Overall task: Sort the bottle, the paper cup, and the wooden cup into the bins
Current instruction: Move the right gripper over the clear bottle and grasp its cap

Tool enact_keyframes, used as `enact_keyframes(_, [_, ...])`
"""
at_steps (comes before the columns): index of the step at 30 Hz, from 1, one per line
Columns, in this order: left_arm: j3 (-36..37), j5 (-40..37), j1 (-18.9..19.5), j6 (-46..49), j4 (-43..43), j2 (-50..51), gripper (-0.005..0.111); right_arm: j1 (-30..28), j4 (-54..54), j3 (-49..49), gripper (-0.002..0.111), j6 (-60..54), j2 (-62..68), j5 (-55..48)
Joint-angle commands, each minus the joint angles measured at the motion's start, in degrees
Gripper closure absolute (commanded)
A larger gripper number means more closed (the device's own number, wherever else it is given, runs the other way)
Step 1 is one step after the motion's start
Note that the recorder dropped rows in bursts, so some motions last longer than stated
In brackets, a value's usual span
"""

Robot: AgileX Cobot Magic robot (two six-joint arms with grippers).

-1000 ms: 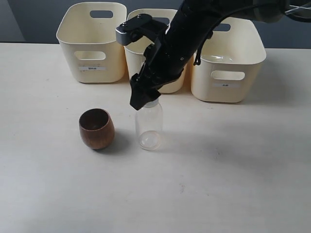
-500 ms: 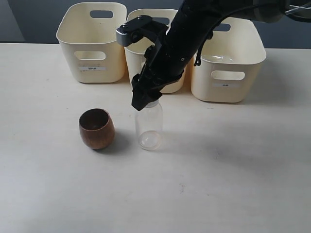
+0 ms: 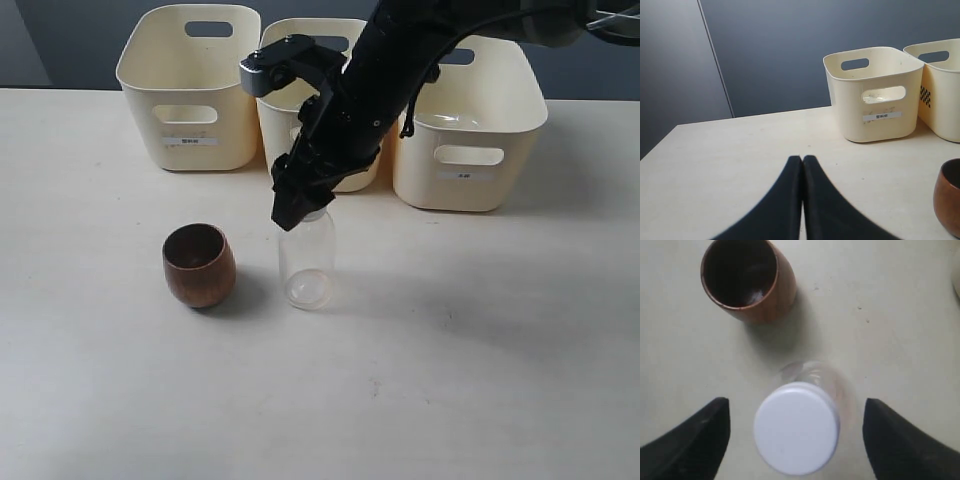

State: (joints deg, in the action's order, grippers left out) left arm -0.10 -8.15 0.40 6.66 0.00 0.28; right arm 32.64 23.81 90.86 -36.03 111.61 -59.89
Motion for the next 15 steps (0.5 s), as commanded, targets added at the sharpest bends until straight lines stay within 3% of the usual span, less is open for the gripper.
enact_keyframes(1, [0.1, 0.4, 0.0, -0.1, 0.0, -0.3, 0.107, 0.0, -0.4, 0.3, 0.041, 0.0, 0.0, -0.1])
enact_keyframes(7, [0.1, 0.4, 0.0, -0.1, 0.0, -0.3, 0.107, 0.0, -1.1, 0.3, 0.051, 0.0, 1.2, -1.2])
enact_keyframes(9, [0.1, 0.4, 0.0, -0.1, 0.0, -0.3, 0.107, 0.0, -1.5, 0.3, 0.062, 0.0, 1.8, -1.2])
enact_keyframes(13, [0.1, 0.4, 0.0, -0.1, 0.0, -0.3, 0.107, 0.0, -1.9, 0.3, 0.098, -1.5, 2.1, -1.0])
enact_keyframes(15, [0.1, 0.4, 0.0, -0.1, 0.0, -0.3, 0.107, 0.0, -1.9, 0.3, 0.109, -2.4, 2.1, -1.1])
